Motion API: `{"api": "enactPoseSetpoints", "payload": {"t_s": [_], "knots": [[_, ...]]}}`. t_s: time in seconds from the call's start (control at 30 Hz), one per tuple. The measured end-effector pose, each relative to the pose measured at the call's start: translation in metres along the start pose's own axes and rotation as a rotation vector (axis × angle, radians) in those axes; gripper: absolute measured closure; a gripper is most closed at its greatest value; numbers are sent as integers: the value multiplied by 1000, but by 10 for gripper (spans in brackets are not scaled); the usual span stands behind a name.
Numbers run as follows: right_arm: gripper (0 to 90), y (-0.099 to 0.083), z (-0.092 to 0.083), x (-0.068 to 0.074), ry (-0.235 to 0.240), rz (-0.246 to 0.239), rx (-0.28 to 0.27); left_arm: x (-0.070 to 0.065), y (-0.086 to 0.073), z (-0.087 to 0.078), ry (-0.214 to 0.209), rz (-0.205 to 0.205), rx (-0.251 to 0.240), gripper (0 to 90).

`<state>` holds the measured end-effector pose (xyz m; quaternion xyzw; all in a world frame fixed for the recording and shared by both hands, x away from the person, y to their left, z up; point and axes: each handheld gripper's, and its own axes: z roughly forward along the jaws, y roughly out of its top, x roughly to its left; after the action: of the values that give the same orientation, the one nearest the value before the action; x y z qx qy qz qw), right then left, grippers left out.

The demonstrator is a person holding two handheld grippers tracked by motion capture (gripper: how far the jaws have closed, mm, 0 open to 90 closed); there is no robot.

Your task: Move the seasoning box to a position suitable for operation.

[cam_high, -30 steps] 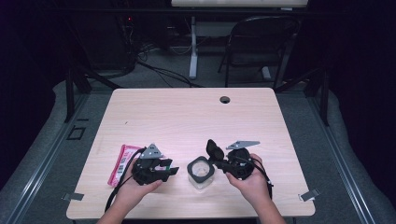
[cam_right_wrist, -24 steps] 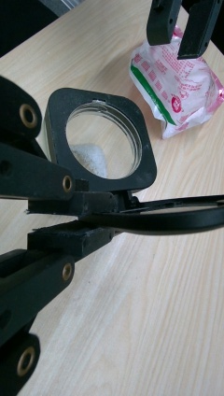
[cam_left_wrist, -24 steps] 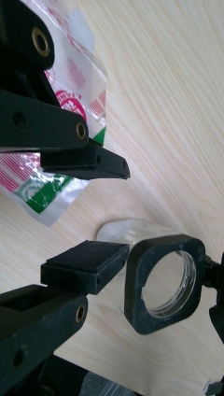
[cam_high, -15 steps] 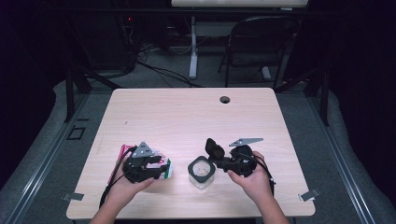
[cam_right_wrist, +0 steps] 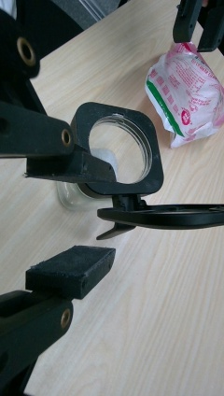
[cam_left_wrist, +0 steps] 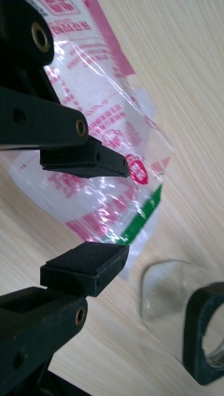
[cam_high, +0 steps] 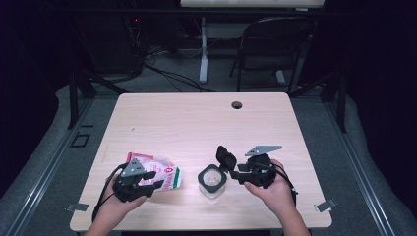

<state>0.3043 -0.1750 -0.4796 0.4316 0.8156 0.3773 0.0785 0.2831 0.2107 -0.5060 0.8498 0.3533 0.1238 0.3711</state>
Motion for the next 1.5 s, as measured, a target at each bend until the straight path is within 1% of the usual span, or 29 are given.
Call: {"api": "enactPoseSetpoints", "payload": {"t_s": [0.03, 0.07, 0.1, 0.17, 0.23, 0.27, 0.3, 0.37, 0.4, 0.43, 0.47, 0.5, 0.57, 0.6, 0.67, 0.73, 0.77, 0.8, 0.83, 0.87, 0.93, 0.97, 1.07, 1.2, 1.27, 1.37, 1.4, 1.5], "knots": [[559, 1, -1, 0, -7, -10, 3, 1, -4, 0, 3, -5, 0, 562], [552, 1, 0, 1, -14, -23, -10, 3, -10, 2, -5, -10, 11, 533], [552, 1, 0, 1, -14, -23, -10, 3, -10, 2, -5, -10, 11, 502], [535, 1, 0, 1, -25, -19, -14, 5, -14, 6, -5, -14, 24, 488], [514, 0, 0, -1, -37, -15, -23, 7, -15, 10, -8, -29, 24, 418], [512, 0, 0, -2, -41, -11, -27, 6, -16, 14, -5, -27, 26, 400], [509, -1, 0, -3, -42, -9, -27, 6, -16, 14, -5, -27, 26, 390], [506, -2, -1, -3, -48, -3, -23, 5, -17, 18, -3, -19, 31, 389], [500, -3, -2, -4, -53, -1, -36, 5, -17, 19, 4, -12, 37, 370], [498, -4, -2, -4, -53, -1, -41, 4, -17, 21, 6, -3, 39, 369], [495, -4, -2, -4, -62, -1, -41, 3, -17, 24, 5, 14, 45, 365], [492, -5, -3, -4, -65, 2, -38, 2, -17, 26, 9, 14, 45, 349], [488, -5, -4, -5, -66, -4, -40, 2, -18, 27, 4, 21, 52, 337], [485, -6, -5, -5, -76, 3, -44, 1, -18, 29, 7, 21, 48, 322], [475, -6, -5, -6, -76, 8, -49, 1, -20, 32, 0, 20, 42, 301], [475, -6, -5, -7, -79, 11, -41, 1, -21, 34, 6, 27, 40, 286], [475, -6, -5, -7, -79, 11, -41, 1, -21, 34, 6, 27, 40, 285], [475, -6, -5, -7, -77, 12, -44, 0, -22, 35, 9, 42, 48, 285], [475, -6, -4, -6, -74, 15, -48, -2, -22, 35, 8, 49, 56, 285], [475, -6, -4, -6, -74, 15, -48, -2, -22, 35, 8, 49, 56, 285], [475, -6, -3, -6, -74, 19, -48, -5, -22, 37, 6, 69, 60, 284], [475, -6, -3, -6, -74, 19, -48, -5, -22, 37, 6, 69, 60, 280], [474, -6, -2, -6, -73, 25, -45, -8, -23, 40, 33, 80, 68, 276], [474, -6, -2, -6, -72, 24, -41, -7, -25, 46, 54, 78, 76, 278], [474, -6, -2, -6, -73, 21, -43, -6, -25, 46, 60, 84, 77, 278], [472, -6, -1, -6, -73, 25, -43, -3, -28, 49, 79, 79, 78, 279], [471, -6, -1, -6, -72, 24, -46, -3, -29, 50, 77, 73, 76, 281], [471, -6, -1, -6, -74, 28, -45, -2, -30, 51, 100, 83, 72, 286]]}}
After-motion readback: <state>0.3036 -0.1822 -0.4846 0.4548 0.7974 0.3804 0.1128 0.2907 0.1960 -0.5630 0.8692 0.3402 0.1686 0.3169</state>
